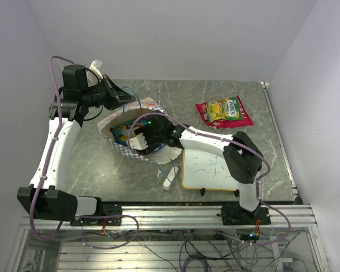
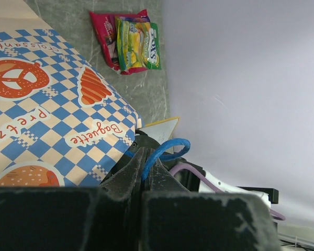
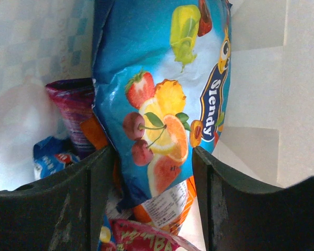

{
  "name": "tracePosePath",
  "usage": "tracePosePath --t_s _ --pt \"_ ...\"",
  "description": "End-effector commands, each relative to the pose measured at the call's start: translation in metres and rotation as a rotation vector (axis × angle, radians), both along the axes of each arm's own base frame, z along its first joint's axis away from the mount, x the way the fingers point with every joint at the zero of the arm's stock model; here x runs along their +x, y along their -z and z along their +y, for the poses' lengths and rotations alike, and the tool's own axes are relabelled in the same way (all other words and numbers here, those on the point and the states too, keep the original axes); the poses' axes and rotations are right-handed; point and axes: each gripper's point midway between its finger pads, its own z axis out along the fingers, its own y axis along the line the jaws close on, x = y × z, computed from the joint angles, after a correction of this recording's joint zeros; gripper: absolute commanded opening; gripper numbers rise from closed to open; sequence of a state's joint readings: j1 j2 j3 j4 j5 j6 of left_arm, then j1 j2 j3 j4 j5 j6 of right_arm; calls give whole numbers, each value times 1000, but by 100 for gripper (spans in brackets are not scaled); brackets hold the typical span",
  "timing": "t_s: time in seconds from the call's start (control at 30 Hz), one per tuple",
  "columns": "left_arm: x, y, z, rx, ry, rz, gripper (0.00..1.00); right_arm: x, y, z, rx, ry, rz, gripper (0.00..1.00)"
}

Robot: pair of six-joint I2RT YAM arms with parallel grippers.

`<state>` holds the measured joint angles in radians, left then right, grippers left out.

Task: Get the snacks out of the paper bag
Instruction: Take out the snack from the paper bag.

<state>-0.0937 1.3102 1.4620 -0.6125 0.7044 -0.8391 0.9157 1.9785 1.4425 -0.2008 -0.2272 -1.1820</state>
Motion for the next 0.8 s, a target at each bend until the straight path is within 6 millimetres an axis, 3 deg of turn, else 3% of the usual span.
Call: tracePosePath --t_s 0.0,0.17,0.27,0.33,0.43,0.67,0.77 --pt "-5 -12 -5 18 50 -34 7 19 2 12 15 23 -46 61" --pt "-5 -12 -4 39 61 -32 7 16 6 27 47 -20 -27 60" --pt "-5 -10 -4 45 65 -26 7 13 6 34 66 -42 -8 52" --pt "-6 -10 -3 48 65 -24 7 14 5 36 80 -32 3 44" --pt "-6 -9 -3 52 63 -23 7 17 -1 35 99 -22 -5 19" --pt "-5 -10 -2 51 51 -30 7 20 -37 36 201 5 19 0" --pt "-4 -10 0 56 40 -34 7 19 -58 33 248 17 27 0"
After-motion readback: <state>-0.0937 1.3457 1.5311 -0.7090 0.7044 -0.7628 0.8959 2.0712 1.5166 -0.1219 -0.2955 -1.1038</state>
